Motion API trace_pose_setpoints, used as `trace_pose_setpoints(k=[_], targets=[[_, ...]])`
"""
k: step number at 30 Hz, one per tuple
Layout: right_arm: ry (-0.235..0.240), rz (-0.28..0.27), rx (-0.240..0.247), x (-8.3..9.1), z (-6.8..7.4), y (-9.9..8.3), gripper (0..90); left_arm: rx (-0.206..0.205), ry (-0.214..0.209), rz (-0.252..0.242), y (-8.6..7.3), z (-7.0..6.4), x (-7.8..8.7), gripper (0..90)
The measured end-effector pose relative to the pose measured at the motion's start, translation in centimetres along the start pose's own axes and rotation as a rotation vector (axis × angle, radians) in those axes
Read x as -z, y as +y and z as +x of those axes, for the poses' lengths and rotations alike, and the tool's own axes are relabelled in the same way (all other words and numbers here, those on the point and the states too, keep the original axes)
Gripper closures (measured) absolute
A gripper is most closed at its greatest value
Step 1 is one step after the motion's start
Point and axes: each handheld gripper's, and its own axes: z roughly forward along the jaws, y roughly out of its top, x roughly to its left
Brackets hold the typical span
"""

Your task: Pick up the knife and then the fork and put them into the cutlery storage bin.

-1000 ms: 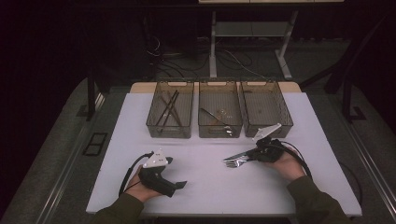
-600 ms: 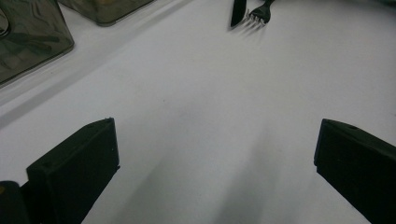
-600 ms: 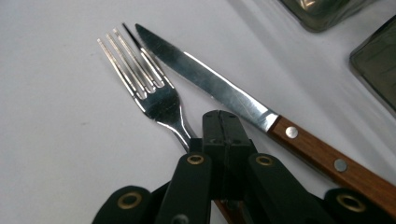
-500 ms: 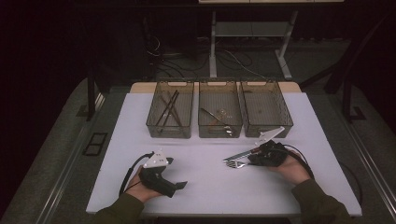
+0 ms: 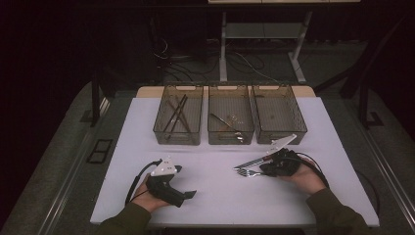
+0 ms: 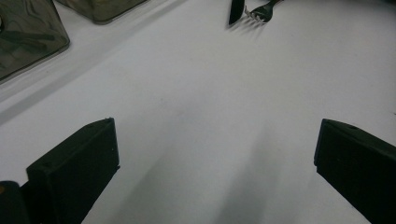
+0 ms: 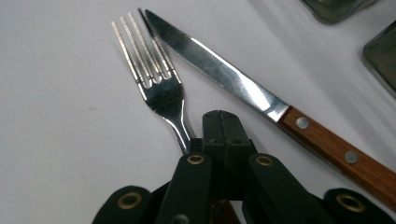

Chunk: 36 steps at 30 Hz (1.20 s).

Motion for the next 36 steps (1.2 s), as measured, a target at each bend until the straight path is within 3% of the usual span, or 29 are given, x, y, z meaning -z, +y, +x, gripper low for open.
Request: trace_pose_setpoints(k=[14, 19, 22, 30, 36], targets=[[0.041, 0.033, 0.029, 1.0, 1.3, -1.4, 90.0, -0.005, -0.009, 0.005, 0.0, -0.1, -0.1, 0.0], [0.035, -0.013, 0.005, 1.7, 1.2, -1.7, 89.7, -0.008, -0.011, 0.001, 0.0, -0.1, 0.0, 0.0], [0.037, -0.056, -0.022, 2.9, 1.2, -1.9, 82.4, -0.01, -0.014, -0.002, 0.0, -0.1, 0.0, 0.0], [0.015, -0.067, -0.035, 4.5, 2.2, -4.2, 63.6, -0.012, -0.025, -0.041, 0.0, 0.3, 0.0, 0.0], [0.019, -0.071, -0.03, 4.4, 2.4, -5.3, 59.8, -0.016, -0.032, -0.06, 0.0, 1.4, 0.0, 0.0]])
